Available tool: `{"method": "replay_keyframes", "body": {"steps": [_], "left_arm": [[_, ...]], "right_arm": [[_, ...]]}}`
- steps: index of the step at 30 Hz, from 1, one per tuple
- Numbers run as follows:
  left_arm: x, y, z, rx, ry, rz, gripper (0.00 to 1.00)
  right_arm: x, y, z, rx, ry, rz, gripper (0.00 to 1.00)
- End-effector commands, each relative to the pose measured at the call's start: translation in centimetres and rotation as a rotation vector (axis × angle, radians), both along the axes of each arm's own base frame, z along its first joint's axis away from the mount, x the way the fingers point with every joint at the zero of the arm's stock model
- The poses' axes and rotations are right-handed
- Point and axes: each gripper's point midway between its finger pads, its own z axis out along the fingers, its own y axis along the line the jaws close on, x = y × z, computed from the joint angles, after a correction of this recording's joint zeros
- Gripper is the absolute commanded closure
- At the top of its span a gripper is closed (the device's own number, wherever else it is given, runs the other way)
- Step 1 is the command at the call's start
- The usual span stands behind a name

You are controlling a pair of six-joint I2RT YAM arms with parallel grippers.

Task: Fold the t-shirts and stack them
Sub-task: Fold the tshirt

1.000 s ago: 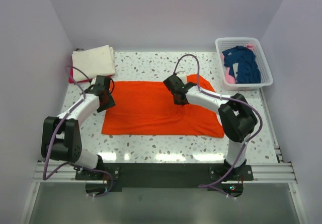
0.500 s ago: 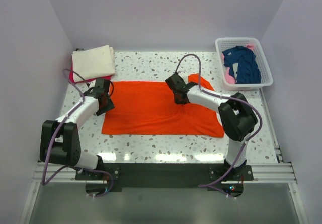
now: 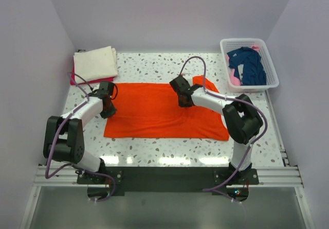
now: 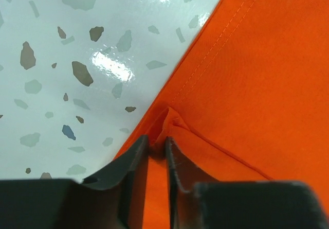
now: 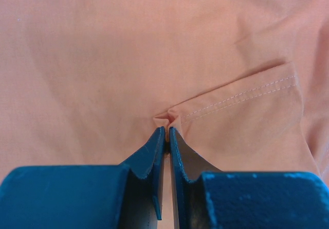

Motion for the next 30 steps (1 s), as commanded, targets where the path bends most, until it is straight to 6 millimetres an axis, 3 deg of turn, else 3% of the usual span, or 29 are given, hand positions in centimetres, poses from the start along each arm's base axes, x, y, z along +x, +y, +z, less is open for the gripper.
{"method": "replay_keyframes", "body": {"steps": [1, 7, 17, 30], "left_arm": [[1.0, 0.4, 0.4, 0.009, -0.035, 0.027, 0.82], [1.0, 0.9, 0.8, 0.021, -0.044, 0.032, 1.0], [0.8, 1.5, 1.2, 0.027, -0.055, 0.041, 1.0], [1.2, 1.6, 1.2, 0.019, -0.055, 0.039, 1.0]], "right_arm": [[0.6, 0.0, 0.2, 0.025, -0.028, -0.028, 0.9], [0.6, -0.6, 0.4, 0.024, -0.031, -0.039, 0.9], [0.6, -1.9, 0.3, 0.037, -0.034, -0.073, 0.9], [1.3, -0.9, 1.4, 0.083, -0.056, -0.047, 0.87]]}}
